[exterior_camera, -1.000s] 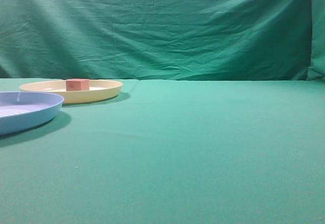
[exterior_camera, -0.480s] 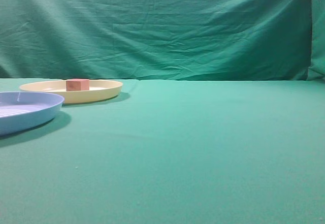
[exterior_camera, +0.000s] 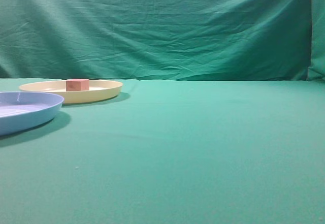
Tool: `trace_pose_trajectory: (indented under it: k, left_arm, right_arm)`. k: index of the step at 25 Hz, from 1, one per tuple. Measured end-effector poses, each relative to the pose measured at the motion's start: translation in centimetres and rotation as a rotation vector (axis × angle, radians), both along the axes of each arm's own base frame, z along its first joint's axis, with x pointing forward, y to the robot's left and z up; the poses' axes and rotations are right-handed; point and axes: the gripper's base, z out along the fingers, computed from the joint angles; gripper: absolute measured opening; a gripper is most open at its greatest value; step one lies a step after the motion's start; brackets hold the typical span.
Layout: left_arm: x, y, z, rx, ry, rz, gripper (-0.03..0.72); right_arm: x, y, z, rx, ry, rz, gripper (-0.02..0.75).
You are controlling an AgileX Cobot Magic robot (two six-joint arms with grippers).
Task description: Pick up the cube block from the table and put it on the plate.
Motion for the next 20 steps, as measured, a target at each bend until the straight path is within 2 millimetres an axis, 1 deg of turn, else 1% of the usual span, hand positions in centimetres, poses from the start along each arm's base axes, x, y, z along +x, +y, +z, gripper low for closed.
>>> trace_pose_trajectory:
  k: [4, 8, 12, 15, 20]
  left_arm:
    - [0.0, 0.0, 0.0, 0.000, 0.000, 0.000, 0.000]
    - [0.0, 0.0, 0.0, 0.000, 0.000, 0.000, 0.000]
    - [0.0, 0.0, 0.0, 0.000, 0.000, 0.000, 0.000]
    - [0.0, 0.0, 0.0, 0.000, 0.000, 0.000, 0.000]
    - [0.0, 0.0, 0.0, 0.000, 0.000, 0.000, 0.000]
  right_arm:
    - [-1.7, -2.3, -3.2, 0.028, -0.072, -0.143, 0.000]
    - [-3.0, -3.7, -7.0, 0.037, -0.134, -0.281, 0.000]
    - [-4.0, -4.4, -10.8, 0.022, -0.170, -0.367, 0.000]
    - [-4.5, -4.7, -13.4, 0.012, -0.183, -0.395, 0.000]
    - [-4.4, -4.7, -16.8, -0.002, -0.152, -0.397, 0.000]
